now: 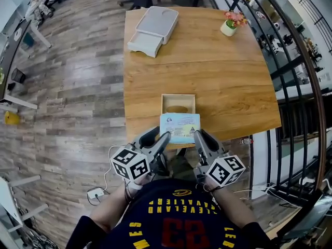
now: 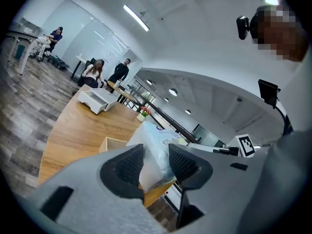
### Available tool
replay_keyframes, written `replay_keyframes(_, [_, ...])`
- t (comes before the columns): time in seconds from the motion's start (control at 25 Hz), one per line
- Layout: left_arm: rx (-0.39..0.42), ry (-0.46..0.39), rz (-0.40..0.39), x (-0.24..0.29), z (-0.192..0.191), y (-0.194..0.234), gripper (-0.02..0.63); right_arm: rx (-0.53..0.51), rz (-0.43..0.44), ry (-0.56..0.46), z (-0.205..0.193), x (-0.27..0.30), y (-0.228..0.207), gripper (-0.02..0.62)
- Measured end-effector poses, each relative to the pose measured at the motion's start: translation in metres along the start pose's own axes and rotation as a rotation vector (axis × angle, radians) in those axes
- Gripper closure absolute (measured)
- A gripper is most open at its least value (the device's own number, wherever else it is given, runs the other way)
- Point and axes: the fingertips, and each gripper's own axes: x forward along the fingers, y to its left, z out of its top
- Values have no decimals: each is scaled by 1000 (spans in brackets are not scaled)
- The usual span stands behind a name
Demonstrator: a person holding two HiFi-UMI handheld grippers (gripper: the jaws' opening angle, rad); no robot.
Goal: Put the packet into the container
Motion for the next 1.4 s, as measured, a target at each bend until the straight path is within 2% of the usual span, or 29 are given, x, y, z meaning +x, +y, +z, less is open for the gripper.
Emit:
replay_keyframes(0.56, [81, 35, 132, 73, 9, 50, 451, -47, 50, 139, 9, 70, -69, 537])
replay_keyframes(0.88, [111, 65, 199, 86, -7, 80, 451, -116, 75, 222, -11, 98, -88, 538])
replay_keyframes(1.08, [116, 110, 216, 93, -20, 96, 453, -114, 52, 264, -29, 108, -101, 539])
replay_keyframes(1.4, [116, 196, 198, 99, -39, 112, 454, -101, -15, 300, -49, 112, -110, 541])
